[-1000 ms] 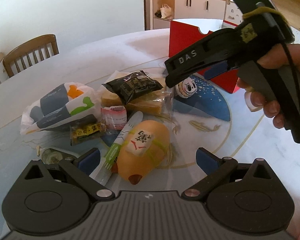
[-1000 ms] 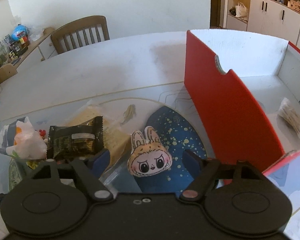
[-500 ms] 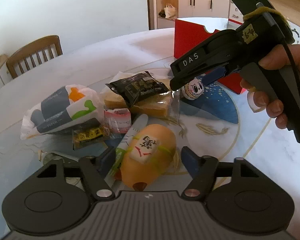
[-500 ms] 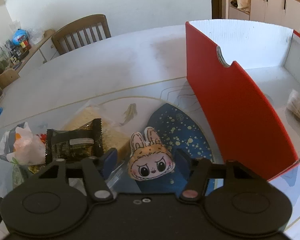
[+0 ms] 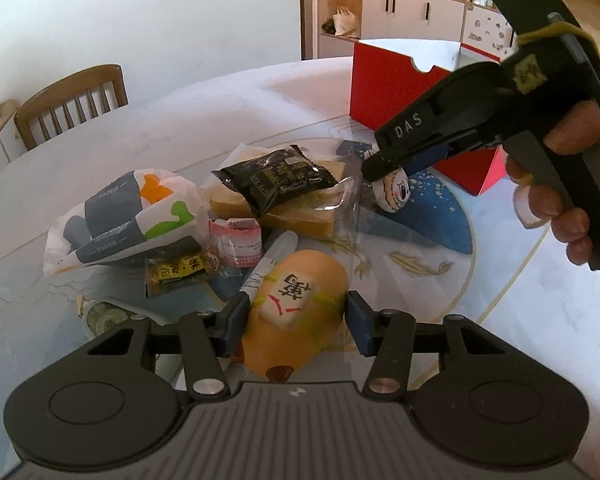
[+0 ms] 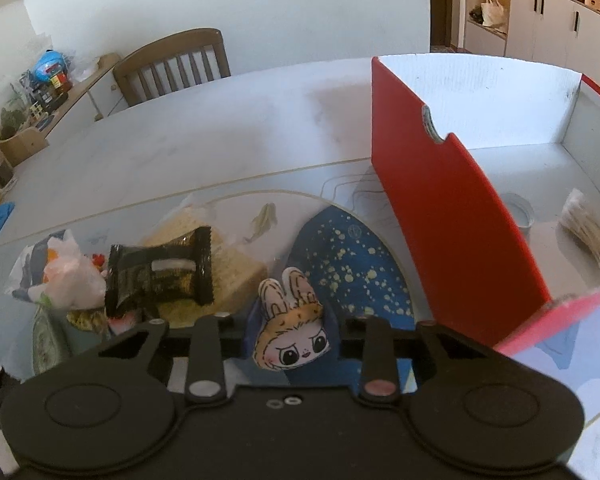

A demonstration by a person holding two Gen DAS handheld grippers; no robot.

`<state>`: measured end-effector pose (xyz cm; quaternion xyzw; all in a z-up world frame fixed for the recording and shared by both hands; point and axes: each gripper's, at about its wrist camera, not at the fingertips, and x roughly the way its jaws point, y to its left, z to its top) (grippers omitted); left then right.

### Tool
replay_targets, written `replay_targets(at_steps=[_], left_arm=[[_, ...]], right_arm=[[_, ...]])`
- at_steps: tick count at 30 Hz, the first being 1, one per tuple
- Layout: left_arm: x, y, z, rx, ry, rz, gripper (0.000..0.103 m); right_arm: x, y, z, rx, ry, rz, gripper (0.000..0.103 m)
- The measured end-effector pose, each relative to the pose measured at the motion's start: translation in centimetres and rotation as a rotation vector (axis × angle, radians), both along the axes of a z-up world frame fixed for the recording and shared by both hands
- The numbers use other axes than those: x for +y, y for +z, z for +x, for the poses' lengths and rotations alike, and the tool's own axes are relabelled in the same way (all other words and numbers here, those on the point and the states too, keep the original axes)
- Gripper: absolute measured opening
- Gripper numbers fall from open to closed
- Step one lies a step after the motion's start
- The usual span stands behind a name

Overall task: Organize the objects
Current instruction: 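Grasp the yellow squishy toy with the left tool while the right tool grasps the bunny plush, then carry the yellow toy and bunny plush with both tools into the red box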

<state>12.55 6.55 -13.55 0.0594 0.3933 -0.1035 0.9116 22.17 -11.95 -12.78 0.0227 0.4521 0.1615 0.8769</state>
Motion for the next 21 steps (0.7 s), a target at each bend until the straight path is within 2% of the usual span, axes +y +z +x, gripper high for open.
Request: replay_targets(at_steps=[9,15,21], left_arm=[[-0.3,0.9,-0.5,0.009,0.011,-0.015,0.050],[-0.6,2.4,-0.9,0.018,0.013,-0.035,0.050],[-1.3,4.3,-1.3,0.005,0.006,-0.046,0.050]], right_arm=[[-1.5,1.4,-2.3,0.016,0.017,0.012,0.030],[-2.3,3.3,-4.1,0.010,0.055,-0.002,0.030],[-3.9,5.7,-5.5,0.006,0.076,0.037,0.030]])
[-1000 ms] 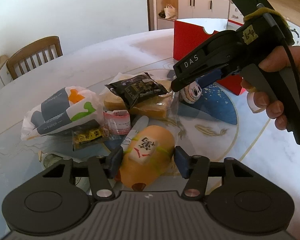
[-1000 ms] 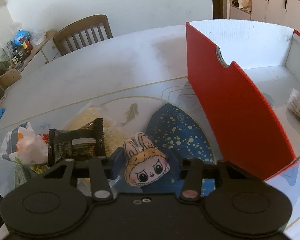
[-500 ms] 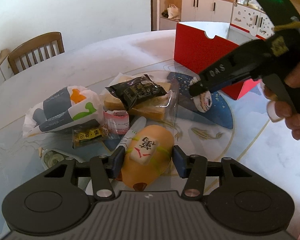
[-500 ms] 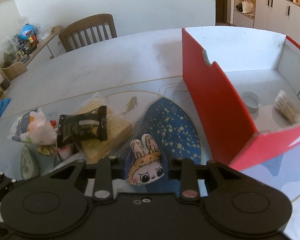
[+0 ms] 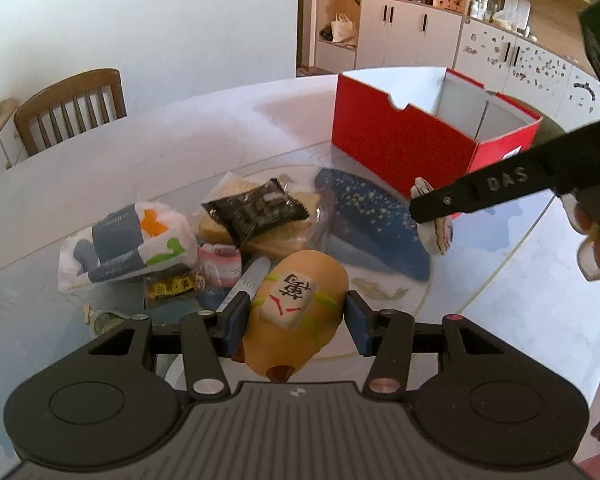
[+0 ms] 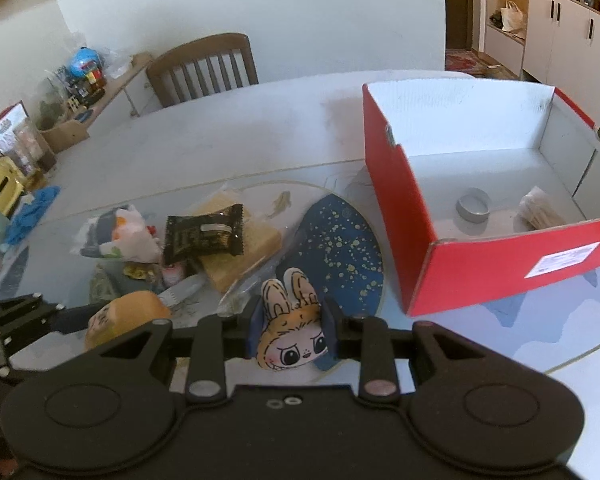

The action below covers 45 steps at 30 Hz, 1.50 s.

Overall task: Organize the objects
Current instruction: 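Carry the yellow toy and bunny plush with both tools into the red box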

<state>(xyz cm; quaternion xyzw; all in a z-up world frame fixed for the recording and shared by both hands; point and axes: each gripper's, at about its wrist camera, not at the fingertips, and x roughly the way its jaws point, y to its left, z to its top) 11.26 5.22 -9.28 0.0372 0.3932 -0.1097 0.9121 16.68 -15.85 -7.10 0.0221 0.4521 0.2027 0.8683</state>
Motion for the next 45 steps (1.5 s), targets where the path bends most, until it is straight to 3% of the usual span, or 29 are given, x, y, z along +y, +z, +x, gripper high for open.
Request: replay_targets(at_steps=[9,20,32,45], left_arm=[[-1.3,3.2,0.7,-0.027,0.006,-0.037,0.050],[-5.8,6.6,2.7,-0.056,-0.071,-0.050,0.050],[-12.3,8.3,6.2,-0.096,-0.155,-0.035,0.051],[-18.6,7.7,10.9,-0.064,-0.198,0.001,0.051]], right_arm=[[-2.9,3.7,-0.5,-0.036,-0.004,0.018,0.030],[-6.3,6.0,0.8,-0.076,-0.022,0.003,0.030],[-11.7,6.3,4.1,-0.104,-0.077,0.019,0.030],[-15.9,4.8,8.8,-0.087,-0.096,0.008,0.030]])
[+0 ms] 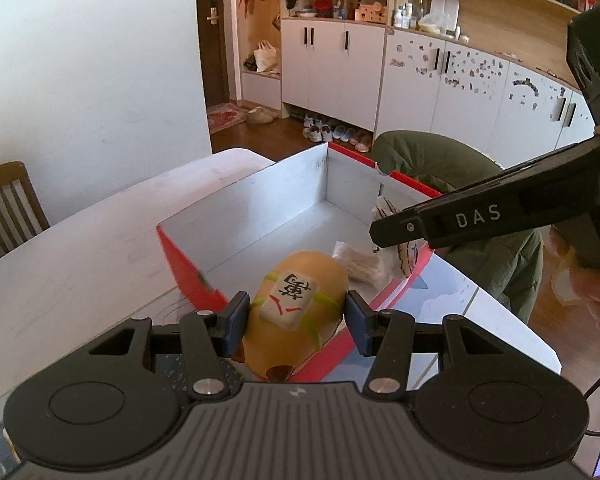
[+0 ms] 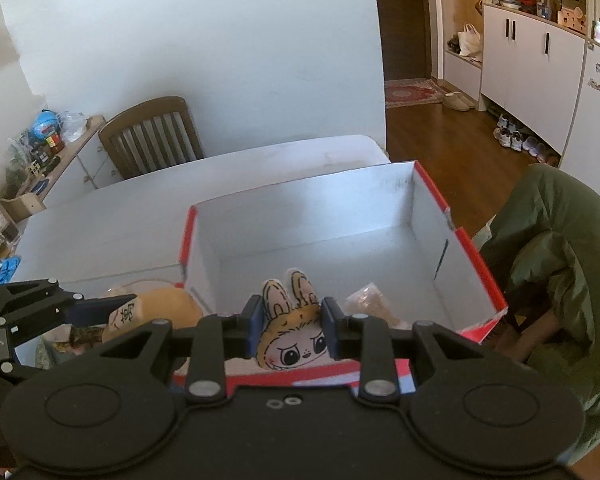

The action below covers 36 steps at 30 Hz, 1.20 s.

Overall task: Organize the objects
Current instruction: 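Carry the yellow toy and bunny plush with both tools into the red box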

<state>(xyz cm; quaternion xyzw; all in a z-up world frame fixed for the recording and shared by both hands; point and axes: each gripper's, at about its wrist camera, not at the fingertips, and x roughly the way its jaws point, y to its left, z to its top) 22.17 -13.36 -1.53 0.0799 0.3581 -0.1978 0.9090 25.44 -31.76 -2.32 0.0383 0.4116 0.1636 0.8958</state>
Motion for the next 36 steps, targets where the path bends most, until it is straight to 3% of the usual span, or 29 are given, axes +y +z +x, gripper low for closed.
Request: replay_targets(at_steps=[14,28,36], left_arm=[[-3.5,-1.8,6.2,0.075,0.024,0.054,0.051],[-6.7,-6.5,11.4,0.201,0.017,0.165,0.051],[-8.4,-8.4,13.4,0.285,-0.002,0.182,0.051]], right_arm=[[-2.2,-2.4,6.5,0.030,0.000,-0.034,0.031],[-2.2,-7.9,12.7,0.160,-0.018,-0.105,0.031],[-1.1,-9.8,14.9,0.232,0.008,-0.140,0.032]])
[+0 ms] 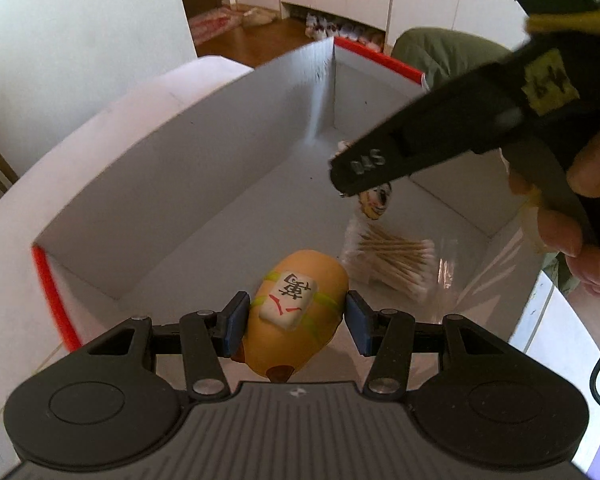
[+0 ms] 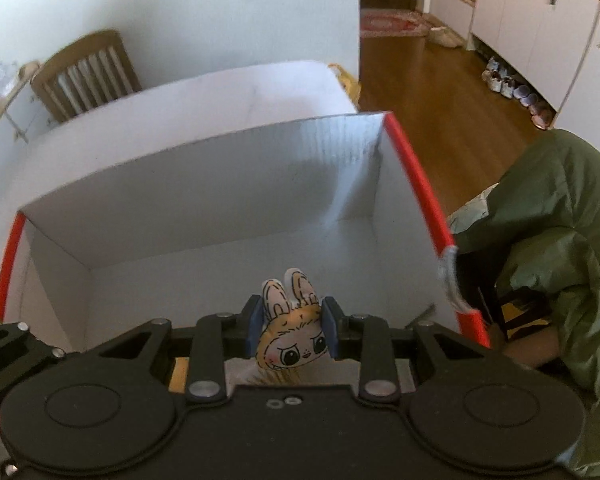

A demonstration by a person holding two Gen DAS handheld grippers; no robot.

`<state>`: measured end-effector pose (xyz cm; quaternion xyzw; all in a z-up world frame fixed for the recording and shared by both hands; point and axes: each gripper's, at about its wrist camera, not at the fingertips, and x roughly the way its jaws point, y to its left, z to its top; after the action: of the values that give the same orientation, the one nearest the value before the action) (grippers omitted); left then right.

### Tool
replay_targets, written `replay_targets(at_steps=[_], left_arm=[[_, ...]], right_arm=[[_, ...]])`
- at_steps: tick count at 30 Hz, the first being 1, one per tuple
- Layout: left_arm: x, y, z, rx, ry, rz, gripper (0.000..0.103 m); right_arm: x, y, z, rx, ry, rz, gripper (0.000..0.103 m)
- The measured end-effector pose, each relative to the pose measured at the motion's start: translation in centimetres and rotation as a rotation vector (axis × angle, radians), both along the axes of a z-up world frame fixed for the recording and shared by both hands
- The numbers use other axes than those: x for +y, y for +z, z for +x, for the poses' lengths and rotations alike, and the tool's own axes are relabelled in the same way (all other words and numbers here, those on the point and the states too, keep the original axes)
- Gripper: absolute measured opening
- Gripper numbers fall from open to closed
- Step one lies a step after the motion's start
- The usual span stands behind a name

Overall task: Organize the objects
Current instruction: 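Carry the yellow toy and bunny plush with both tools into the red box, then open both tools to release the yellow toy and bunny plush in the box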

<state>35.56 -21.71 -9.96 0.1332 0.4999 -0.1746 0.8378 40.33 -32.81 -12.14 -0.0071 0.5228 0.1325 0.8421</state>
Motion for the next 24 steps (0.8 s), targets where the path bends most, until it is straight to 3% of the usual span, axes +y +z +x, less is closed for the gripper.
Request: replay_targets(at_steps=[7,15,20,24], left_arm=[[-0.4,-1.3,1.3,0.082,-0.001,-0.010,0.051],[-0.8,-2.5,2.3,0.186,-0.010,0.003,0.050],[-1.5,-2.6,2.5,0.197,-0.039,0.035,0.050],[-1.7,-2.7,2.3,0.199,-0.049,0.040,0.051]], right_arm=[[1.2,-0.4,0.4,0.047,0.057,-0.047,0.032],[1.5,-0.7,0.4,0.067,0.055,-0.033,0.034],[0.9,-0.4,0.4,0.057,0.058,-0.010,0.047],[0.7,0.2,-0.1,0.041,0.060,-0.005,0.050]])
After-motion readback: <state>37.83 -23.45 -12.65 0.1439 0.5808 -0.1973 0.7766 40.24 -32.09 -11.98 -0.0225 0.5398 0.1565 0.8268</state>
